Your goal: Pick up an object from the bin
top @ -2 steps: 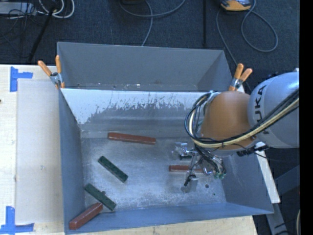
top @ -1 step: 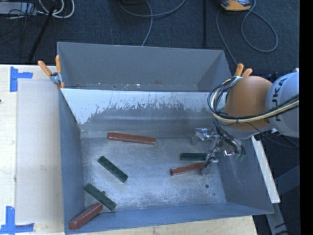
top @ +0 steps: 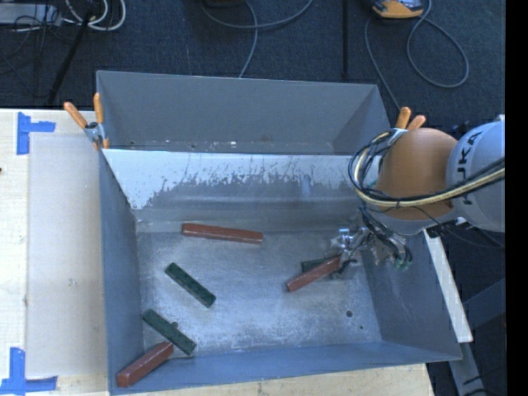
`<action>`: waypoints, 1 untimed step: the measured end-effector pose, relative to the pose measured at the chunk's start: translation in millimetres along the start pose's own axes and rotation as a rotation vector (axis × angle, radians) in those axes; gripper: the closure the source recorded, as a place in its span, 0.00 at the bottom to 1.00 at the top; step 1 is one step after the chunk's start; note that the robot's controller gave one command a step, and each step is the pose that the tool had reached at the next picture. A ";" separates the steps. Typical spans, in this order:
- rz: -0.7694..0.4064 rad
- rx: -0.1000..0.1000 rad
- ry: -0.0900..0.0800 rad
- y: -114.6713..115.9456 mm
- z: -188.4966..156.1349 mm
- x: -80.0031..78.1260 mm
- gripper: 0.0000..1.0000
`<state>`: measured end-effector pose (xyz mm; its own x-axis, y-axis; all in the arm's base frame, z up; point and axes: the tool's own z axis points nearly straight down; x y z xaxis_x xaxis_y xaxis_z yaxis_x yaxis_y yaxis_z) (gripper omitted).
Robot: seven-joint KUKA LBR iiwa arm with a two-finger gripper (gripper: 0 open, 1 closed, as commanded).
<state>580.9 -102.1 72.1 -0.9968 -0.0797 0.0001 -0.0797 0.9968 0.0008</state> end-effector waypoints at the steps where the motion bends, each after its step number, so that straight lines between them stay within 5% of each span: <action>1: -0.002 -0.001 0.005 11.2 2.8 60.5 1.00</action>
Offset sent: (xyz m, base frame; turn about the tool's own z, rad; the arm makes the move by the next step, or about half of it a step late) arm -0.0590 0.0050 -0.0021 -0.0039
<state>519.6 -95.8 69.2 -0.9966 -0.0821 0.0050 -0.0821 0.9966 0.0020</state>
